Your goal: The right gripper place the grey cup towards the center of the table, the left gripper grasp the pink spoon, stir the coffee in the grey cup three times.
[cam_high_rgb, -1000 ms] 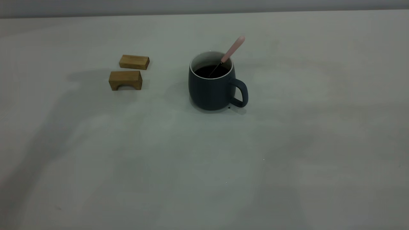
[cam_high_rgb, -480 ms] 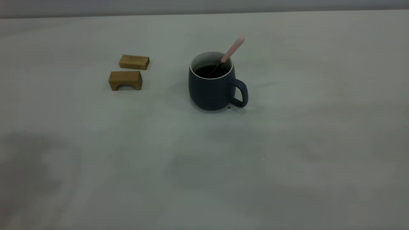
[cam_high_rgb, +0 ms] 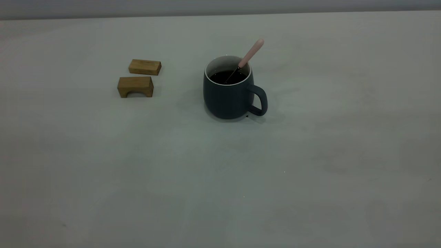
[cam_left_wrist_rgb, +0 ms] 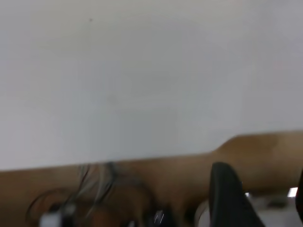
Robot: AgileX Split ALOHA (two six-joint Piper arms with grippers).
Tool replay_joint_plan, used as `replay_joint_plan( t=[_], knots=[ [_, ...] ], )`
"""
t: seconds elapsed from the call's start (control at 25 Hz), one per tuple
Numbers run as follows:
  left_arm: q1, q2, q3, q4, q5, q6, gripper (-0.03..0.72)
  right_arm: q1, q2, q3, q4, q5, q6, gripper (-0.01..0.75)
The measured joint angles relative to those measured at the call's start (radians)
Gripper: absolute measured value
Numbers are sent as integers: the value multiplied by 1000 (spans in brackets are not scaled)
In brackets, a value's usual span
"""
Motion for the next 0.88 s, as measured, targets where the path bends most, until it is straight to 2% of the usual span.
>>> replay_joint_plan(
  t=[0.12,0.44,0.88],
  knots=[
    [23,-140,59,-14,-14,2,416,0,0,0,0,0,0,591],
    [24,-393,128,-20,-9,23,414,0,0,0,0,0,0,591],
    [24,-411,128,-20,-9,26,414,0,0,0,1,0,0,591]
  ],
)
